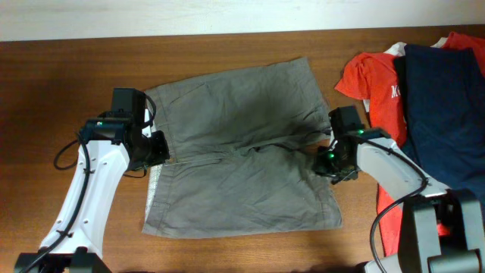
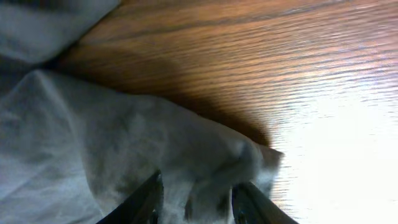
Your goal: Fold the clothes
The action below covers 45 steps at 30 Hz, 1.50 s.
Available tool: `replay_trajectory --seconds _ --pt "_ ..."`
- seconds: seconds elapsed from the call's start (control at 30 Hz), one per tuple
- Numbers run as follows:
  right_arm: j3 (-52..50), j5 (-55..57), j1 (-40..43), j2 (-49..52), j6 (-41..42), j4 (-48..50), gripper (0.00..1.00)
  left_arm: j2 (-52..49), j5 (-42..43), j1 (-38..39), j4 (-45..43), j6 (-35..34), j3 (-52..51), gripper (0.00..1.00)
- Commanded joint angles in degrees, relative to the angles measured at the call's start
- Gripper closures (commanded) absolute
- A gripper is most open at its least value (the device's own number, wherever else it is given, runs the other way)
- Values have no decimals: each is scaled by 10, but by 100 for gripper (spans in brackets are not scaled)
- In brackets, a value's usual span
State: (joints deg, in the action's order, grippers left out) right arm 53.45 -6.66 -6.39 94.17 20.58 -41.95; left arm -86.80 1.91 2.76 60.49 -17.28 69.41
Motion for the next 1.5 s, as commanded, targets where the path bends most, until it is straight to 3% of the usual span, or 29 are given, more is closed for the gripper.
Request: replay_trajectory --seconds 0.0,0.17,0.23,0.27,0.4,0.5,0.63,0.7,0.87,1.03,1.13,1.33,1.4,1.47 --pt "7 -44 34 -4 5 15 62 -1 -2 -3 0 9 -4 76" --pt "7 -81 49 -3 -6 37 73 -1 -2 -3 1 9 -4 76" --pt "7 -80 49 -2 -6 42 95 -1 -2 -3 1 9 -4 76" --pt "8 -82 49 -3 -19 49 96 -1 -2 -3 1 9 -4 76" --pt "20 -82 12 -23 -112 21 96 -1 -2 -3 0 9 -4 76" --pt "20 -70 -92 -25 -138 2 96 -1 -2 -3 0 9 -4 76" --pt "20 66 -250 -24 -116 -10 95 -1 -2 -3 -2 9 -4 76" --pt "20 179 -304 -24 -40 -48 96 -1 -2 -3 -2 9 -4 76" --pt "57 204 -276 -29 -12 -53 96 -1 -2 -3 -4 9 -4 76" --pt "174 189 -254 -30 -45 -94 96 -1 -2 -3 -4 9 -4 76" --pt "173 113 -276 -27 -97 -102 96 -1 -2 -3 -4 9 -4 76" --pt "84 76 -330 -26 -91 -95 94 -1 -2 -3 -4 9 -4 76" --pt "59 59 -330 -26 -76 -85 87 -1 -2 -3 -4 9 -4 76" --pt "55 50 -330 -26 -76 -76 74 -1 -2 -3 -4 9 -4 76"
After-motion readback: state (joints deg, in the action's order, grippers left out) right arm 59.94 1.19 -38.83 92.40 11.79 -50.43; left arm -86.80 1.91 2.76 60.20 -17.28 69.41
